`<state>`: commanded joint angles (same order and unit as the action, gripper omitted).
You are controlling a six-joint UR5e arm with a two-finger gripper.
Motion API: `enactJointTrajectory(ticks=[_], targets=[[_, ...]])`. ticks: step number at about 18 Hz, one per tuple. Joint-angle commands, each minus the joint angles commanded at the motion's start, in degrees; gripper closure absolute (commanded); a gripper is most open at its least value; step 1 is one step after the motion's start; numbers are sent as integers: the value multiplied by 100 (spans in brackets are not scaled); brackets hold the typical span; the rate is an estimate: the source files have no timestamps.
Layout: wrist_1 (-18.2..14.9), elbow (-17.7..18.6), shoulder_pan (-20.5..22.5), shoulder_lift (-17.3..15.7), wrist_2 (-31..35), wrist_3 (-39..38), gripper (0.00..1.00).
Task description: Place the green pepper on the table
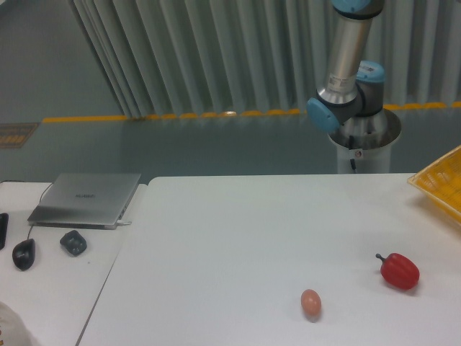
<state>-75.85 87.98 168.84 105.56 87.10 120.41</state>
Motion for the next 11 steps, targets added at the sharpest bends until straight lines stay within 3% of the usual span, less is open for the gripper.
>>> enactJointTrajectory(ticks=[11], targets=[[97,193,9,-158,343,-227,0]])
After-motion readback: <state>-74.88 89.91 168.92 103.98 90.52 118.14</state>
